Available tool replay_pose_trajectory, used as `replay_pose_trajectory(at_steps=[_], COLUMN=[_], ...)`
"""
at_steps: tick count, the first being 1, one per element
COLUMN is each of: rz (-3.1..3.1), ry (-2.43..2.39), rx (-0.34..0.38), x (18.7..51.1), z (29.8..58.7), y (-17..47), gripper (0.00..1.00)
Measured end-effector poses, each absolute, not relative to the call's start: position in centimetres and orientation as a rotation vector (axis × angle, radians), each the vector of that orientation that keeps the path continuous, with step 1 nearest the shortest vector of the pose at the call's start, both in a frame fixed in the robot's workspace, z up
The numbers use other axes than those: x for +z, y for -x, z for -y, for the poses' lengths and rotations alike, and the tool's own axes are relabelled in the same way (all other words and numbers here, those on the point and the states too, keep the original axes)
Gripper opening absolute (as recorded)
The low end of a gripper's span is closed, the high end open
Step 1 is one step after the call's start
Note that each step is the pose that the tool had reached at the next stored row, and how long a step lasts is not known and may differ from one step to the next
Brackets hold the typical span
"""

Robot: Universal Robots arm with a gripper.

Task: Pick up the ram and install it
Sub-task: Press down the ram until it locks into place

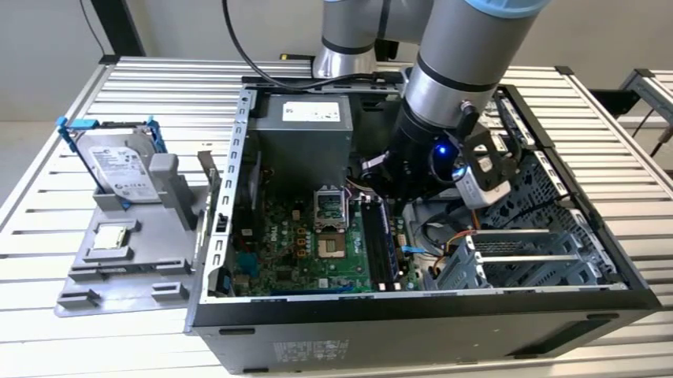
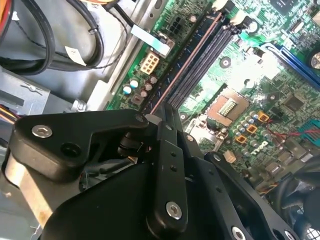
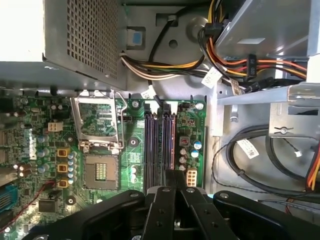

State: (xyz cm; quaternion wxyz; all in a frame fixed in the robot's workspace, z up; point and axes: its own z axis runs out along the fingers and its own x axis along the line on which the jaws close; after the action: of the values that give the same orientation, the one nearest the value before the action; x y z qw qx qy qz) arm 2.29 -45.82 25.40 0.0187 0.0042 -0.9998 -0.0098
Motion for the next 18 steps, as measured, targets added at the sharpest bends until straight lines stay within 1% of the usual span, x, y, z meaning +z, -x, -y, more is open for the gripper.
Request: replay_pose_trajectory(at_steps=[6, 15, 18], rz=[3.12, 3.1, 3.08], ry=[-0.087, -0.332, -0.367], rx=[-0.029, -0.021, -0.031], x=[25.41, 25.4, 25.39], z=[45.82, 45.82, 45.82], y=[-2.28, -2.28, -2.28], gripper=[0.0, 0.0, 0.0])
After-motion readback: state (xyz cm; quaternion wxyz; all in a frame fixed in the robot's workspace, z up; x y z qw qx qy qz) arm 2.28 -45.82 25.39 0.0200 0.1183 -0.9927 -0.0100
